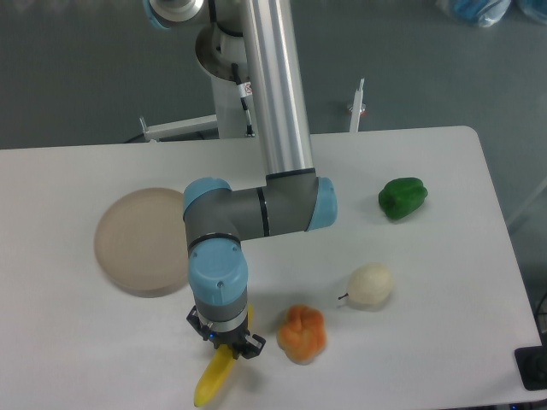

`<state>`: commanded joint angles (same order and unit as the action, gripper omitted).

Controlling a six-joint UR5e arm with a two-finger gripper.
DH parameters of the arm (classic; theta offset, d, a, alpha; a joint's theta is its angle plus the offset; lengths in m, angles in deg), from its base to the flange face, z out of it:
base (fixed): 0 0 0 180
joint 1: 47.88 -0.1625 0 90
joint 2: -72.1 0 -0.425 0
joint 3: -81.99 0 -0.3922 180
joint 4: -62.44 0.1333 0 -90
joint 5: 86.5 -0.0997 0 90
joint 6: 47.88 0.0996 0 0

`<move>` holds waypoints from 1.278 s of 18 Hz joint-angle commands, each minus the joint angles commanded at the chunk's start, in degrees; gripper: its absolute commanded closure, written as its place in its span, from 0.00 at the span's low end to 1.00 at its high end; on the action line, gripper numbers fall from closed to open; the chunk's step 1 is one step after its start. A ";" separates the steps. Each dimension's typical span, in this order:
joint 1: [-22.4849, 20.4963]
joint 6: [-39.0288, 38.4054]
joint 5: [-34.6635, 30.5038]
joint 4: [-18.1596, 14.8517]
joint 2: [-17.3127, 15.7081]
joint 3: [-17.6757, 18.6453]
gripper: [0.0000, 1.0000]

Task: Pick up the banana from the table
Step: 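Close the gripper around the banana's stem end, then lift the held banana up and carry it toward the white fruit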

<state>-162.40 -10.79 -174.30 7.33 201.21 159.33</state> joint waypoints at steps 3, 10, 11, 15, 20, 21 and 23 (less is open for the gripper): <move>-0.88 0.00 -0.09 -0.09 -1.49 0.00 1.00; -6.58 8.68 -0.18 -8.24 -8.08 0.09 1.00; -8.24 10.44 -0.18 -10.78 -10.09 -0.09 1.00; -14.31 18.69 -0.35 -14.76 -13.18 -0.09 1.00; -17.83 29.17 -0.97 -17.30 -12.75 -0.79 1.00; -18.71 31.88 -1.75 -17.75 -12.40 -0.70 1.00; -19.42 34.88 -1.93 -17.75 -12.31 -0.79 1.00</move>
<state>-181.82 24.09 -176.24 -10.42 188.90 158.54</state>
